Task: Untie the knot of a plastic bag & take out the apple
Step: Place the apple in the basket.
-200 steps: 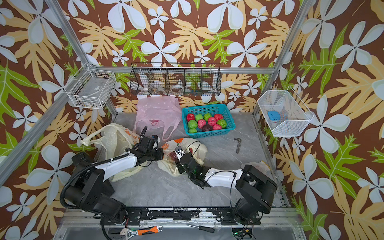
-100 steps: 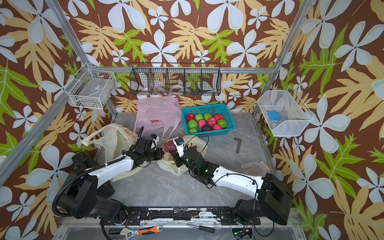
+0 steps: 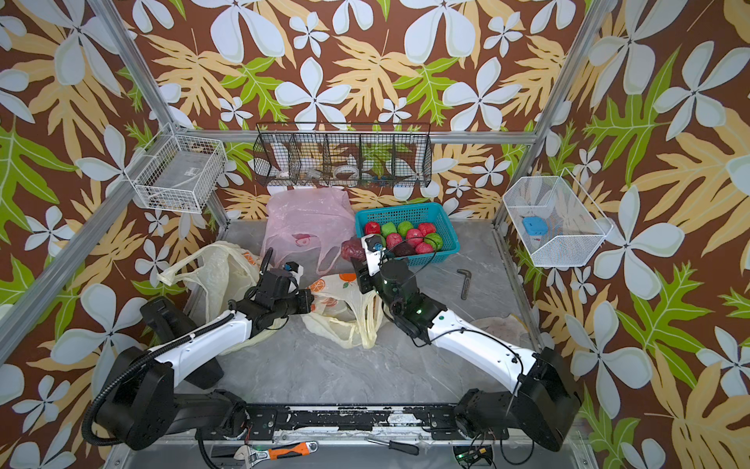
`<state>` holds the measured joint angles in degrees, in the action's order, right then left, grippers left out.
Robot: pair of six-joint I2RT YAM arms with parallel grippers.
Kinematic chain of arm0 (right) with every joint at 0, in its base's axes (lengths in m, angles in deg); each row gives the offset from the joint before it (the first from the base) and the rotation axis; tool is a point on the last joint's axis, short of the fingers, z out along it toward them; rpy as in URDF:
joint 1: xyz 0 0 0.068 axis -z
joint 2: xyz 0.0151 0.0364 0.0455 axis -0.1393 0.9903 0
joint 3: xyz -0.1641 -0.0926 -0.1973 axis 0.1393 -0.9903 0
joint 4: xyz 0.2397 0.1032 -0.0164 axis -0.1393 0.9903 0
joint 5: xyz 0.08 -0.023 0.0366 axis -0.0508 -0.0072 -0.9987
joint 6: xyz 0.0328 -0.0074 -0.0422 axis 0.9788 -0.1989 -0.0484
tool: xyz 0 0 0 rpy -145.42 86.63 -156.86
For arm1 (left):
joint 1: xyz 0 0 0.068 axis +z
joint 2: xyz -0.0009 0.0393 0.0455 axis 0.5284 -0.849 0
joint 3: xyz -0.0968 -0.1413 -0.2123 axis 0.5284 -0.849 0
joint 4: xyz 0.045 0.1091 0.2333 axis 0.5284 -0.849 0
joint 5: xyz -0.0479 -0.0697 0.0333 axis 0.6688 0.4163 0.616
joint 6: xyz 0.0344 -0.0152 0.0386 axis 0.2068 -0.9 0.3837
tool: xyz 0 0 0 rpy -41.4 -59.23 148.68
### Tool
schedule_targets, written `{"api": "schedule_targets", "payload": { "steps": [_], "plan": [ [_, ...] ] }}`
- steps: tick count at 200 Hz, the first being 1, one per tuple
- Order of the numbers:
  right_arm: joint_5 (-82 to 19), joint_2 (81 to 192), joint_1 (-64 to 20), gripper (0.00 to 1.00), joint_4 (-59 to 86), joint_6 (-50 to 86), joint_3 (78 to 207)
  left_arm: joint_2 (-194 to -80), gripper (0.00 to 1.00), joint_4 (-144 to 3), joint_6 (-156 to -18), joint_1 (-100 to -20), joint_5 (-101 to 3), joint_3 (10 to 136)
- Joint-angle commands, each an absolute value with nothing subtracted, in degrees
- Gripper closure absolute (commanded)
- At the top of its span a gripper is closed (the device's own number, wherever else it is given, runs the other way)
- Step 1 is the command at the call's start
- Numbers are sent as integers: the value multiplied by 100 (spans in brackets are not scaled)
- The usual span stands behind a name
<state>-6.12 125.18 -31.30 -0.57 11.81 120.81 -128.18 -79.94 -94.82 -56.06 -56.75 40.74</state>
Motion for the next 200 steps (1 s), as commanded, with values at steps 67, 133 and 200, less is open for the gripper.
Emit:
{"api": "schedule_targets", "payload": {
  "steps": [67,133,200],
  "plan": [
    [-248,14414,-1618,52,-167,1784,12598,-12228,100,-7961,-9415,-5598,-5900,3633],
    [-894,16333,-1620,33,234,1860,14672,-12005,100,-7642,-9622,-5598,-5772,3134],
    [-603,16555,-1648,21,719,1686,15404,-12050,100,-7615,-9671,-5598,-5715,3145]
  ]
}}
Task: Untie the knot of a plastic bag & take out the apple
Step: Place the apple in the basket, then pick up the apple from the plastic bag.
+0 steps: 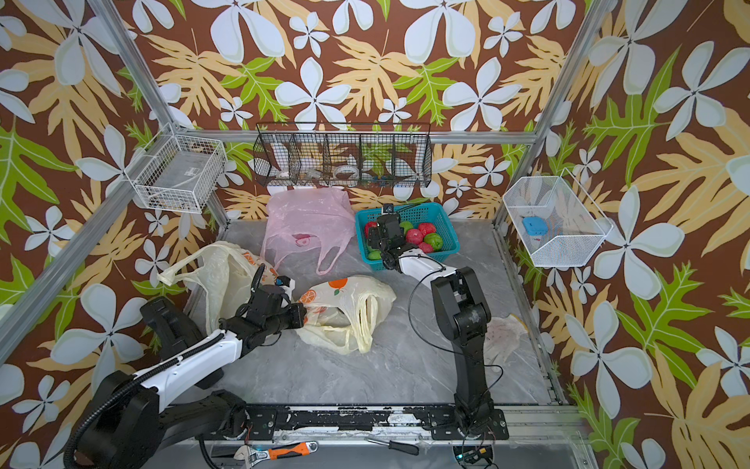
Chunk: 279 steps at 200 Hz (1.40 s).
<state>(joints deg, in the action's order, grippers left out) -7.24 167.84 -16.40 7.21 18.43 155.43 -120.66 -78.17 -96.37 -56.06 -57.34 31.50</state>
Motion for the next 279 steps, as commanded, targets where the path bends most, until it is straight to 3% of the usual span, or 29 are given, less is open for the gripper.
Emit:
{"api": "schedule_targets", "payload": {
  "steps": [1,78,135,161,192,219,251,279],
  "plan": [
    [-602,16545,-1645,21,722,1676,15398,-12055,100,-7615,-9667,-5598,-5716,3150],
    [-918,15288,-1789,26,873,1637,14430,-12605,100,-7505,-9567,-5598,-5556,3694],
    [-548,13894,-3063,29,1258,1367,13452,-12652,100,-7465,-9566,-5598,-5475,3919],
    [-442,13503,-3820,39,1323,1593,13007,-12574,100,-7460,-9618,-5598,-5491,3913],
    [-1020,13640,-4540,59,1208,2250,12764,-12562,100,-7390,-9763,-5598,-5432,3875],
    [-1099,14110,-4894,71,1214,2513,12862,-12502,100,-7316,-9897,-5598,-5322,3811],
    [-1003,14648,-4863,77,1112,2398,12976,-12343,100,-7326,-9923,-5598,-5171,3752],
    [-1109,15158,-4322,78,1246,2518,13091,-12382,100,-7404,-9723,-5598,-4885,3742]
  ]
}}
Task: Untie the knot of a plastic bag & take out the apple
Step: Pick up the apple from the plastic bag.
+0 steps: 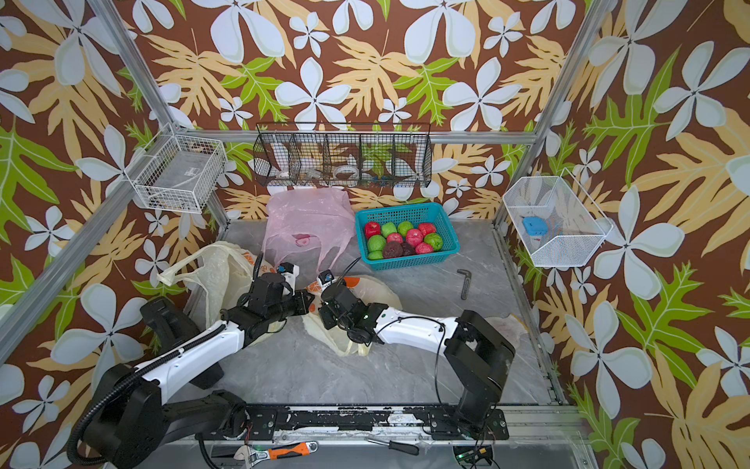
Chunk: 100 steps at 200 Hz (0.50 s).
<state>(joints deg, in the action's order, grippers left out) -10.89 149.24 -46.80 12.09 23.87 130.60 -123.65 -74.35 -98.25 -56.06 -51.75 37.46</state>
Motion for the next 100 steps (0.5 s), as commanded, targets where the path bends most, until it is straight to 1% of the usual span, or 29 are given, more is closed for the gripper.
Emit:
{"api": "schedule_targets", "payload": {
  "steps": [1,20,50,69,100],
  "plan": [
    [-1119,15165,-4301,78,1236,2527,13085,-12384,100,-7408,-9715,-5598,-4874,3743],
    [-1157,15202,-4081,73,881,2430,12973,-12484,100,-7498,-9628,-5598,-4634,3763],
    [-1012,15266,-4069,63,375,1900,12818,-12953,100,-7699,-9528,-5598,-4071,3987],
    [-833,15328,-4061,58,306,1628,12846,-13177,100,-7820,-9518,-5598,-3939,4174],
    [-398,15396,-4006,42,196,1280,12875,-13406,100,-8135,-9324,-5592,-3938,4488]
  ]
}}
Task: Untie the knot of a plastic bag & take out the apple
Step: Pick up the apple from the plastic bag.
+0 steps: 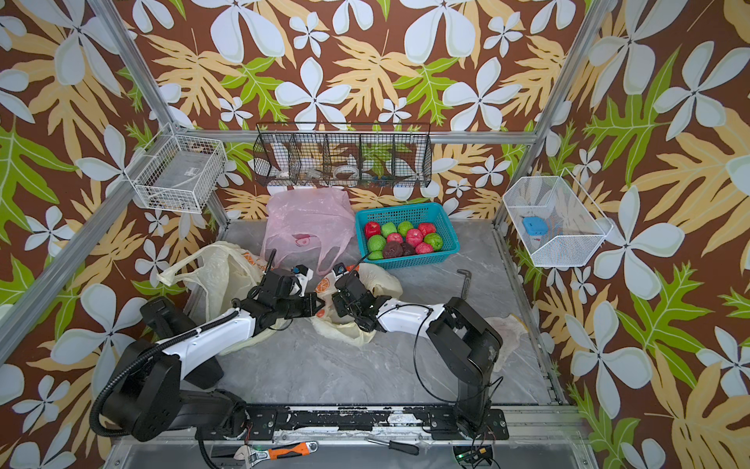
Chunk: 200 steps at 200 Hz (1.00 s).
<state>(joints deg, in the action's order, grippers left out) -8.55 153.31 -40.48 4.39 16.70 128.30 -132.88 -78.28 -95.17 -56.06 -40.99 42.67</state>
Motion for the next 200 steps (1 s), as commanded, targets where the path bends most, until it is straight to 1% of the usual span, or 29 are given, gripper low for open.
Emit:
{"api": "schedule_targets", "payload": {
  "steps": [1,24,51,77,104,115,129,151,170,183,200],
  "plan": [
    [-390,15398,-4002,42,205,1280,12881,-13415,100,-8151,-9324,-5590,-3939,4498],
    [-619,15393,-3761,35,120,1363,12831,-13477,100,-8508,-9135,-5564,-3977,4735],
    [-841,15484,-3558,35,-13,1173,12804,-13435,100,-8864,-8968,-5528,-4103,4975],
    [-1225,15851,-3369,35,-32,1011,13002,-13431,100,-8940,-8925,-5521,-4087,5061],
    [-1527,16295,-3278,30,-34,809,13252,-13534,100,-8950,-8905,-5519,-4008,5021],
    [-1637,16461,-3277,30,1,733,13357,-13548,100,-8903,-8936,-5520,-3976,4960],
    [-1750,16603,-3277,34,-8,726,13389,-13533,100,-8817,-8999,-5521,-3964,4880],
    [-1884,16640,-3277,47,-86,769,13259,-13506,100,-8708,-9057,-5523,-3999,4760],
    [-1929,16492,-3286,56,-119,788,13046,-13502,100,-8697,-9091,-5520,-4204,4698],
    [-1929,16335,-3317,59,-133,759,12867,-13508,100,-8597,-9157,-5519,-4274,4652],
    [-1788,16095,-3377,60,-112,735,12626,-13494,100,-8440,-9286,-5519,-4336,4606]
  ]
}}
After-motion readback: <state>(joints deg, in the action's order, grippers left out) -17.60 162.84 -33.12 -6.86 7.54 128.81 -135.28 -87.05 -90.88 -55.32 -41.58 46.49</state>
